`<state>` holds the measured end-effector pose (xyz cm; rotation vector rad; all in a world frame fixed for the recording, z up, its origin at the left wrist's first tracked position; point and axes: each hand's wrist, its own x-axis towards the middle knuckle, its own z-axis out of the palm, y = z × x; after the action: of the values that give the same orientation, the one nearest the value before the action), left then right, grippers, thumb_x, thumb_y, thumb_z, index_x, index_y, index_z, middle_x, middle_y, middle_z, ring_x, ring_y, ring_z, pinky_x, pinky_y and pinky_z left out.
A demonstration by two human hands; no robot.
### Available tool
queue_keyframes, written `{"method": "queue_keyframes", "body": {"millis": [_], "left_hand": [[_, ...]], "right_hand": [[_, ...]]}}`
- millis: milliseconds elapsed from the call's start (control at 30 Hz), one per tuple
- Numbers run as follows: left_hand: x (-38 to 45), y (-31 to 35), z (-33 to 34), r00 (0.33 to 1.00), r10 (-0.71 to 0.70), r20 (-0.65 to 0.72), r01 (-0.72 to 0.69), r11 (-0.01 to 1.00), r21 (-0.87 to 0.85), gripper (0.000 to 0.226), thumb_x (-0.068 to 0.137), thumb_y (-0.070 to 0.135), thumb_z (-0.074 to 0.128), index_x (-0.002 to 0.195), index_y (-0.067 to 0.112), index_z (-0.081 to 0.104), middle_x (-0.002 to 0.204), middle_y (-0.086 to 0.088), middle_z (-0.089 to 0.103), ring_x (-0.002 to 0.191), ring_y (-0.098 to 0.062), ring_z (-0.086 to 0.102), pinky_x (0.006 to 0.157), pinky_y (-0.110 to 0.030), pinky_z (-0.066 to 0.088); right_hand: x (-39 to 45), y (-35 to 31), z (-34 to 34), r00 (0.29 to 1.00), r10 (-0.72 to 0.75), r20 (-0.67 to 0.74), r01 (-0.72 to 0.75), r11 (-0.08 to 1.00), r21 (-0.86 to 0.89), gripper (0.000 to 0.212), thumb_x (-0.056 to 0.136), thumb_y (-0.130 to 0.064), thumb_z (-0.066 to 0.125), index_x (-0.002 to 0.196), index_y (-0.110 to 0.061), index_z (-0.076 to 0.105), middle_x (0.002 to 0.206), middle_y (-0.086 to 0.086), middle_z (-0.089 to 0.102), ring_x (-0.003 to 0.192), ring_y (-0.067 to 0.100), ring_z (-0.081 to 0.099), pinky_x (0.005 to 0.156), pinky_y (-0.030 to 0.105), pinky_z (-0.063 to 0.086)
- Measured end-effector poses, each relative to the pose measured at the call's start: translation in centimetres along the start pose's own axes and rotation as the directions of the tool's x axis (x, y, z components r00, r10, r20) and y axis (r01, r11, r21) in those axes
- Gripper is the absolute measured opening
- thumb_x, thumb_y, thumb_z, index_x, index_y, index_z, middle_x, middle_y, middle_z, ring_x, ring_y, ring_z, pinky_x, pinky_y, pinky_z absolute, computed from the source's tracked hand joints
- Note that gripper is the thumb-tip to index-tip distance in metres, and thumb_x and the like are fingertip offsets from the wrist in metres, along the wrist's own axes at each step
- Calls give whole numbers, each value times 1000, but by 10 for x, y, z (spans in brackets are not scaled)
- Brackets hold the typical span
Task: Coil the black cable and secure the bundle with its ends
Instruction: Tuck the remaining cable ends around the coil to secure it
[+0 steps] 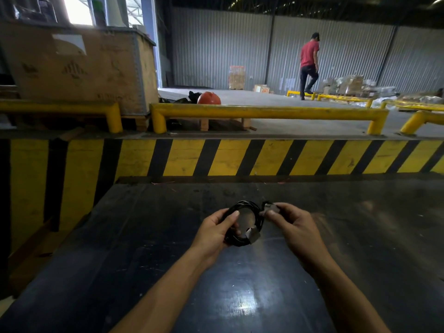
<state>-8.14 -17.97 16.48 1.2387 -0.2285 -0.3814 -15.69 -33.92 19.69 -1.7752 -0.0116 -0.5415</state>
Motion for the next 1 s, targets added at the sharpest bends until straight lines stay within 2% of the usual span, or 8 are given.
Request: {"method": "queue_keyframes", "body": {"millis": [133,200,300,400,500,700,867,1000], "left_hand": [[1,2,5,1000,-8,18,8,1000,-4,24,90,18,58,111,8,65,108,-27,64,100,-35,63,93,-53,50],[0,2,8,1000,-17,18,17,1000,-1,25,90,18,58,111,7,64,117,-28,63,107,-38,61,97,-56,47],[-2,-3,12,999,-32,21,32,999,9,25,91,19,58,112,6,64,109,-27,65,100,-35,63,92,-52,50],[-4,-8,12,999,-45,31,44,999,7,25,92,21,56,112,8,63,90,-12,62,80,-22,63,74,-39,55],[-7,-9,13,998,-58,41,58,998,1,26,92,23,55,114,10,63,86,-8,61,79,-20,63,68,-34,55],[-9,-11,17,994,-85,72,86,996,-3,27,94,19,53,117,8,61,106,-15,67,102,-29,64,71,-36,56],[-11,-10,19,994,-92,60,92,996,-4,27,95,18,51,116,5,59,116,-22,65,105,-32,64,77,-40,57],[-11,-9,18,996,-86,37,85,996,19,26,95,19,51,116,7,59,121,-23,63,107,-34,64,80,-43,57]], "right_hand": [[0,-3,4,986,6,169,12,994,-109,11,89,-10,58,92,-11,69,88,8,74,85,15,70,76,28,56],[2,-3,3,982,0,190,31,987,-159,10,89,-13,59,92,-15,68,87,7,73,83,16,70,78,36,57],[4,0,2,986,-28,165,69,966,-249,9,89,-17,60,91,-18,68,83,2,73,80,12,70,75,38,59],[5,-2,2,987,-78,139,118,944,-307,7,88,-20,60,90,-23,67,79,-4,72,74,4,69,66,26,58],[7,-2,2,987,-102,127,139,936,-322,6,88,-22,61,89,-26,66,77,-8,71,70,-2,66,60,17,53],[4,3,0,983,-83,165,132,940,-315,8,88,-25,61,92,-25,68,84,-7,71,79,4,67,64,24,57],[1,2,-6,975,-70,209,145,918,-370,8,91,-23,57,93,-23,64,80,-6,68,72,4,66,59,19,53],[0,-2,-14,968,-55,243,152,904,-400,8,93,-23,53,91,-26,60,82,-3,68,76,9,65,66,29,54]]}}
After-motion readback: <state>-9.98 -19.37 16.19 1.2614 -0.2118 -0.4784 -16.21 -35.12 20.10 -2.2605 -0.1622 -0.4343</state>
